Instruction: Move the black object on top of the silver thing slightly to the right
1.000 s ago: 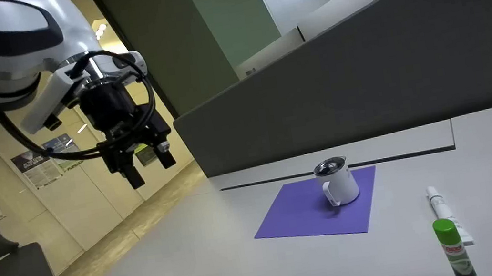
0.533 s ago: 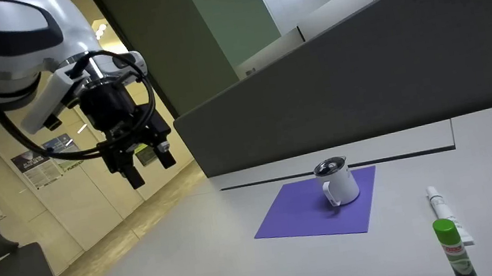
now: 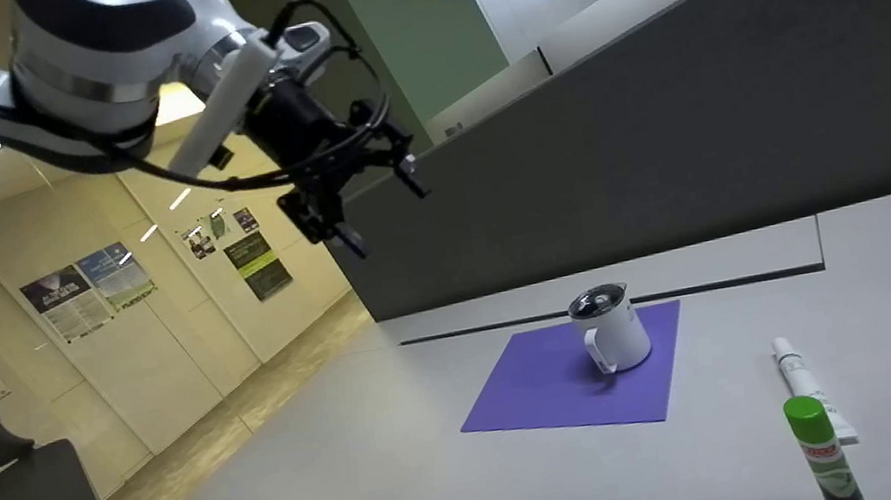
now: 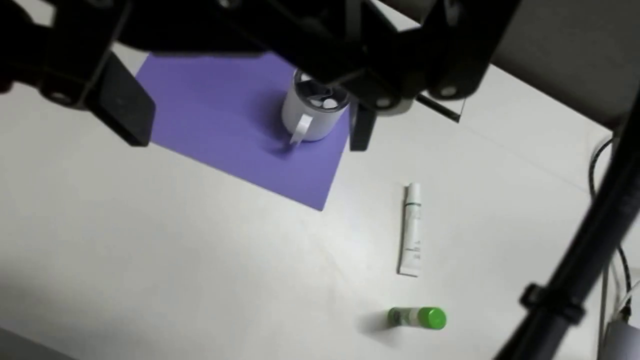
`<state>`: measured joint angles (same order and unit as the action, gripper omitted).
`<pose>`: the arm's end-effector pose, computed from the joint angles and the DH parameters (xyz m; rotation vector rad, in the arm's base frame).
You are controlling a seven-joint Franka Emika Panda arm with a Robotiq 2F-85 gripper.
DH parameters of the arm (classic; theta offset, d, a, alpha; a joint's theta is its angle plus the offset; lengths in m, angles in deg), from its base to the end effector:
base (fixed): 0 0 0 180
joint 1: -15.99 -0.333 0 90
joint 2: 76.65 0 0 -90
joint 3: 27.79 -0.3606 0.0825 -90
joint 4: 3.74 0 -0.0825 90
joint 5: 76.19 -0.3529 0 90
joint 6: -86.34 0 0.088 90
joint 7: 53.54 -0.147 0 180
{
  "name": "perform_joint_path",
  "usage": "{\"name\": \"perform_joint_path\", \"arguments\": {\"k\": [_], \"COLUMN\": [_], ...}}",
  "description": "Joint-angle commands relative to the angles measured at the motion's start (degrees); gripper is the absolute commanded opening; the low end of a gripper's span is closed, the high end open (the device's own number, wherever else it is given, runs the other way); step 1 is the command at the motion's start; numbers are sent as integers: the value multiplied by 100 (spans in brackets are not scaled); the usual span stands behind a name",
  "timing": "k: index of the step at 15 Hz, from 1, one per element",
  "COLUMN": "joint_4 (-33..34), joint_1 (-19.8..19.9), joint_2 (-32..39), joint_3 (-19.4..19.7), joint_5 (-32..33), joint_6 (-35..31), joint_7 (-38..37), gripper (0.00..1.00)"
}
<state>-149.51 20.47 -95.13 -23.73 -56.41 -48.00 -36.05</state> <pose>0.3950 -0.0747 0.4193 2.8266 0.5518 0.0969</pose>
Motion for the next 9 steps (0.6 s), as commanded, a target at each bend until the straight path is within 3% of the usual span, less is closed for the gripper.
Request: {"name": "perform_joint_path", "arguments": {"k": [1, 4, 6, 7, 9], "joint_4": [1226, 2257, 2915, 2123, 2629], "joint_1": [179, 296, 398, 354, 428], "joint_2": [1384, 2359, 2825, 2288, 2705], "joint_3": [236, 382, 433, 379, 395], "joint_5": [234, -90, -556, -276, -463], "joint_6": [-353, -232, 415, -118, 175], "joint_7": [305, 439, 384, 371, 384], "gripper": [100, 100, 100, 100, 100]}}
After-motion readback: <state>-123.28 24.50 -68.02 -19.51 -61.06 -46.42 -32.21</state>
